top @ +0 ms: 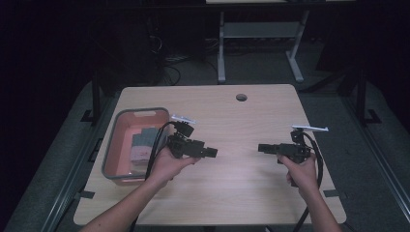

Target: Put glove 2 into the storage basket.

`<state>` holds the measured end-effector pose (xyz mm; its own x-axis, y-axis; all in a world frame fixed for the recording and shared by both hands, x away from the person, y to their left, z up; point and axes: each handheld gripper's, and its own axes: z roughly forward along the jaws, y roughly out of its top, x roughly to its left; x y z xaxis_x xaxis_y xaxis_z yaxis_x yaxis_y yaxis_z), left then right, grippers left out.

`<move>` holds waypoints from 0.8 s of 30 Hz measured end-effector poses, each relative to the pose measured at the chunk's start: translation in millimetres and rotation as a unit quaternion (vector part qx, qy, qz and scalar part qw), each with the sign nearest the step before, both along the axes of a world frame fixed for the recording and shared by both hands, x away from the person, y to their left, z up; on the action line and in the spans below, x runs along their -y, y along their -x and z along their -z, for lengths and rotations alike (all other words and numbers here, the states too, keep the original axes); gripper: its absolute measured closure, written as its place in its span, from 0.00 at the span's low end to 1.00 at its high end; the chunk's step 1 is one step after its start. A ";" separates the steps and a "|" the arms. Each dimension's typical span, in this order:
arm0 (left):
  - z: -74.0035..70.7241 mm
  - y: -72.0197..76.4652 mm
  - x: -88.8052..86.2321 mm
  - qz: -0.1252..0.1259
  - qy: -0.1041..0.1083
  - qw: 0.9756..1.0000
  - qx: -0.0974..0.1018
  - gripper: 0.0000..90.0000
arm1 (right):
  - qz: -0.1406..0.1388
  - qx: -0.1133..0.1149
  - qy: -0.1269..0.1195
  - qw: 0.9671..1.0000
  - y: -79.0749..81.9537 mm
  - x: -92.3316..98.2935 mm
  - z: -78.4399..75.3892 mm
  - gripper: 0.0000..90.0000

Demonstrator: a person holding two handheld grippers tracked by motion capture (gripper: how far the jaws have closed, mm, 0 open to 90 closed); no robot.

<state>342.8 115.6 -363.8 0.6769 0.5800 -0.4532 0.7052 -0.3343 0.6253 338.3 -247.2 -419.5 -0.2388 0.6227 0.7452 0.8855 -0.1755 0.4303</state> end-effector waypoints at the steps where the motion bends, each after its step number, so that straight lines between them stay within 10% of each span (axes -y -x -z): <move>1: 1.6 0.7 1.6 -0.002 0.002 1.000 0.000 0.30 | 0.002 -0.002 -0.001 1.000 0.5 1.1 1.7 0.54; 24: 39.0 17.4 20.2 0.012 0.017 1.000 -0.011 0.29 | 0.006 -0.020 -0.004 1.000 17.8 19.1 25.6 0.51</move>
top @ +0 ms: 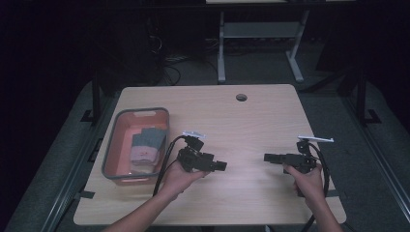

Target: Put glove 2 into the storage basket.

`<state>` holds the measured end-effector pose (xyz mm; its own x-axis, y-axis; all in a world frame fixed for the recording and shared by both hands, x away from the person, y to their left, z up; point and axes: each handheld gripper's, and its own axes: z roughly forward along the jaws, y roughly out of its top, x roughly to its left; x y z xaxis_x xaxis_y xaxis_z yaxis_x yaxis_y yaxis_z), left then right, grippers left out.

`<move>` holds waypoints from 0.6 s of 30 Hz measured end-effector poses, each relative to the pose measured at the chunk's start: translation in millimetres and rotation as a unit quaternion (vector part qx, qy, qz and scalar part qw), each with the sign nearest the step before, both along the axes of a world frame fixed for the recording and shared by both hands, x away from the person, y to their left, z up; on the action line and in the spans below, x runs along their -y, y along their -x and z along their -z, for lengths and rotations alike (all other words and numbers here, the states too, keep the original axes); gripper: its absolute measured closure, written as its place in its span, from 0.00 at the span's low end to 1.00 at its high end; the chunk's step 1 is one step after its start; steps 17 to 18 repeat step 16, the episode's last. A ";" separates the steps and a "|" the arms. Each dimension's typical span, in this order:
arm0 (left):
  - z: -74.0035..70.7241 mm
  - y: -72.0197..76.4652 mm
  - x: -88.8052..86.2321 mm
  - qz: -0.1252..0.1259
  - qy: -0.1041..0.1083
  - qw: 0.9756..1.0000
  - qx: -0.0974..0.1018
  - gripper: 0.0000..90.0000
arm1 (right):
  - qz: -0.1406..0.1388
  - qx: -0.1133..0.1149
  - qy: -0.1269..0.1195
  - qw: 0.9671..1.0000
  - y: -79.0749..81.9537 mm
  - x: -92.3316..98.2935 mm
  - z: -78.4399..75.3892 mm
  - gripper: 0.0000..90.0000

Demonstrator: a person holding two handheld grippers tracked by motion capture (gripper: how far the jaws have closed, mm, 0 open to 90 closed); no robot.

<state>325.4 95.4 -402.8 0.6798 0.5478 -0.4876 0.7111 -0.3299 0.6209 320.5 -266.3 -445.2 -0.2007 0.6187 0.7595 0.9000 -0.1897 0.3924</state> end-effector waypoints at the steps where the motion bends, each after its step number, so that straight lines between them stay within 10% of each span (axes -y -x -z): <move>1: 2.1 1.6 -0.4 0.002 0.000 1.000 0.000 0.29 | 0.000 0.000 0.000 1.000 1.0 0.3 0.4 0.51; 18: 18.6 16.9 -3.9 0.006 0.004 1.000 0.007 0.29 | -0.019 0.021 0.003 1.000 16.5 -4.8 4.2 0.46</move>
